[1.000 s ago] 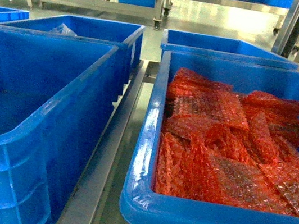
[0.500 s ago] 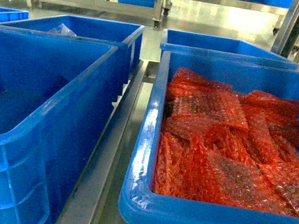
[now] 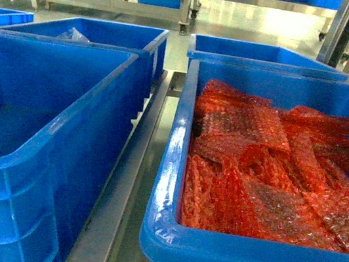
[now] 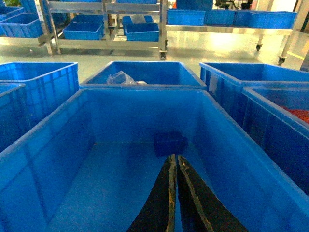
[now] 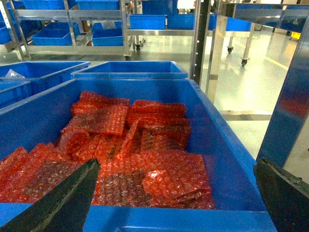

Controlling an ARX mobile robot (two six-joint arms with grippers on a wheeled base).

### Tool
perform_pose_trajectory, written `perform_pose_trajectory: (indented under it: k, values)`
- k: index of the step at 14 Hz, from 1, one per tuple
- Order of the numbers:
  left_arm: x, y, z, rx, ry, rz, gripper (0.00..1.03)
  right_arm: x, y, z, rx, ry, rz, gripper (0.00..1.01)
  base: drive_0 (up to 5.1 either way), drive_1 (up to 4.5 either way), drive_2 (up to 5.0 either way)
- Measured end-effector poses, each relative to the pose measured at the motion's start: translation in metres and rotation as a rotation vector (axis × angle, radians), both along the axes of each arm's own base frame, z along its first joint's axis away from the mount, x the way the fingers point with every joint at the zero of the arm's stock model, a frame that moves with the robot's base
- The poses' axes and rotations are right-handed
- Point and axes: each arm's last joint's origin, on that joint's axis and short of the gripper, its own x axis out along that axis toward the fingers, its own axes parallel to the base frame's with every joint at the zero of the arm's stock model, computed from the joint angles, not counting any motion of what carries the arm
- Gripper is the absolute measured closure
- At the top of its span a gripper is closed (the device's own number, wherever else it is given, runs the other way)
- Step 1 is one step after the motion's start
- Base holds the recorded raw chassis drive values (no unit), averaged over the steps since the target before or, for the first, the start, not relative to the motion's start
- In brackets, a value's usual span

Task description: Pick blue part to blue bin on bottom shelf

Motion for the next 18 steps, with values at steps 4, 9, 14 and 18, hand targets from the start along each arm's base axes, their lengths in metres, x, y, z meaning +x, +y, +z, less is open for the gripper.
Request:
perform_pose_trajectory:
  k: [4, 9, 14, 18]
  values:
    - [-0.012, 0.000, -0.010, 0.000, -0.007, 0.001, 1.01, 0.000, 0.000, 0.000, 0.000, 0.000, 0.000, 0.03, 0.0, 0.00, 0.0]
    - [-0.022, 0.000, -0.022, 0.000, -0.019, 0.001, 1.01, 0.000, 0.000, 0.000, 0.000, 0.000, 0.000, 0.03, 0.0, 0.00, 0.0]
    - [-0.030, 0.000, -0.022, 0.000, -0.021, 0.001, 1.01, 0.000, 0.000, 0.000, 0.000, 0.000, 0.000, 0.03, 0.0, 0.00, 0.0]
    - [-0.040, 0.000, -0.029, 0.000, 0.034, -0.001, 1.01, 0.000, 0.000, 0.000, 0.000, 0.000, 0.000, 0.03, 0.0, 0.00, 0.0]
